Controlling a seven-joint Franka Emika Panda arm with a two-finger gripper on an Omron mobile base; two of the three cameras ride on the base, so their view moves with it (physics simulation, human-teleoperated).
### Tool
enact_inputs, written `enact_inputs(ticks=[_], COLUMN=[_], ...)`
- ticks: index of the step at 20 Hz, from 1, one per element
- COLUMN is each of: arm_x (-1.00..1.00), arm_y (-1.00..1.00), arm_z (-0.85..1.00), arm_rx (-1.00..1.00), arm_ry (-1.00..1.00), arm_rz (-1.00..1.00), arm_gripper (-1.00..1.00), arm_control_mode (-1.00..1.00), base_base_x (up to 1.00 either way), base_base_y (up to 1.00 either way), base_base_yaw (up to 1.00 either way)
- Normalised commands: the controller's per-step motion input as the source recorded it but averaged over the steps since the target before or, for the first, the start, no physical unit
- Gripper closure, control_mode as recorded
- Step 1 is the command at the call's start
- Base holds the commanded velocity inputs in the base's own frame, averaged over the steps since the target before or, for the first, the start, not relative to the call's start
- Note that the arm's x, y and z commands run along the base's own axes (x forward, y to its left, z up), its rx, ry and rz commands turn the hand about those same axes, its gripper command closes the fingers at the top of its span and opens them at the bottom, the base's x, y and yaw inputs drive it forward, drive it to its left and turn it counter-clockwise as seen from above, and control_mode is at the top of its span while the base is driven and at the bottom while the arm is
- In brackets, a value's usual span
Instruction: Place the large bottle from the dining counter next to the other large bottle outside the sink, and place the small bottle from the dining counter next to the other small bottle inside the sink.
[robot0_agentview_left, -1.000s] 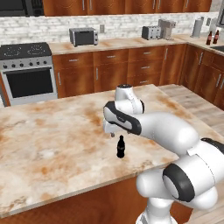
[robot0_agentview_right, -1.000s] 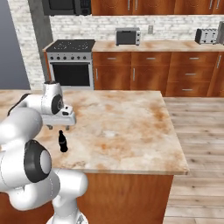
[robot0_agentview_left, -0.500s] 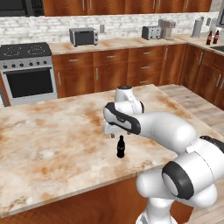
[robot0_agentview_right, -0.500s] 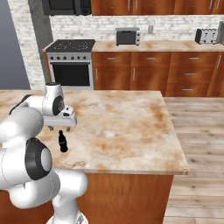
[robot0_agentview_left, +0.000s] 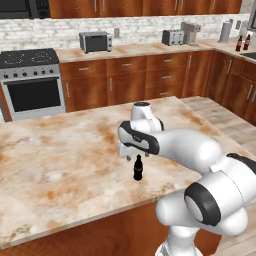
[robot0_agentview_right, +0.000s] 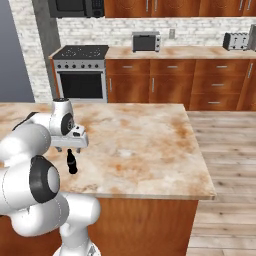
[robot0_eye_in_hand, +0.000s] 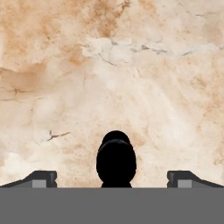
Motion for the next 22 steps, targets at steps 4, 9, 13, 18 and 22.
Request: enact_inputs(ticks=[4,9,13,18,22], arm_x=[0.0,-0.03,-0.01,0.0,0.0], arm_y=[0.0,0.0,0.0,0.0,-0.06], arm_z=[-0.15,-0.05,0.0,0.01,0.02], arm_rx=[0.0,0.0,0.0,0.0,0.0], arm_ry=[0.0,0.0,0.0,0.0,0.0], arm_rz=[0.0,0.0,0.0,0.0,0.0], arm_gripper=[-1.0,-1.0,-1.0,-1.0,-1.0], arm_control_mode=[-1.0,-1.0,-1.0,-1.0,-1.0], base_base_x=[0.0,0.0,0.0,0.0,0.0], base_base_y=[0.0,0.0,0.0,0.0,0.0], base_base_yaw=[0.0,0.0,0.0,0.0,0.0])
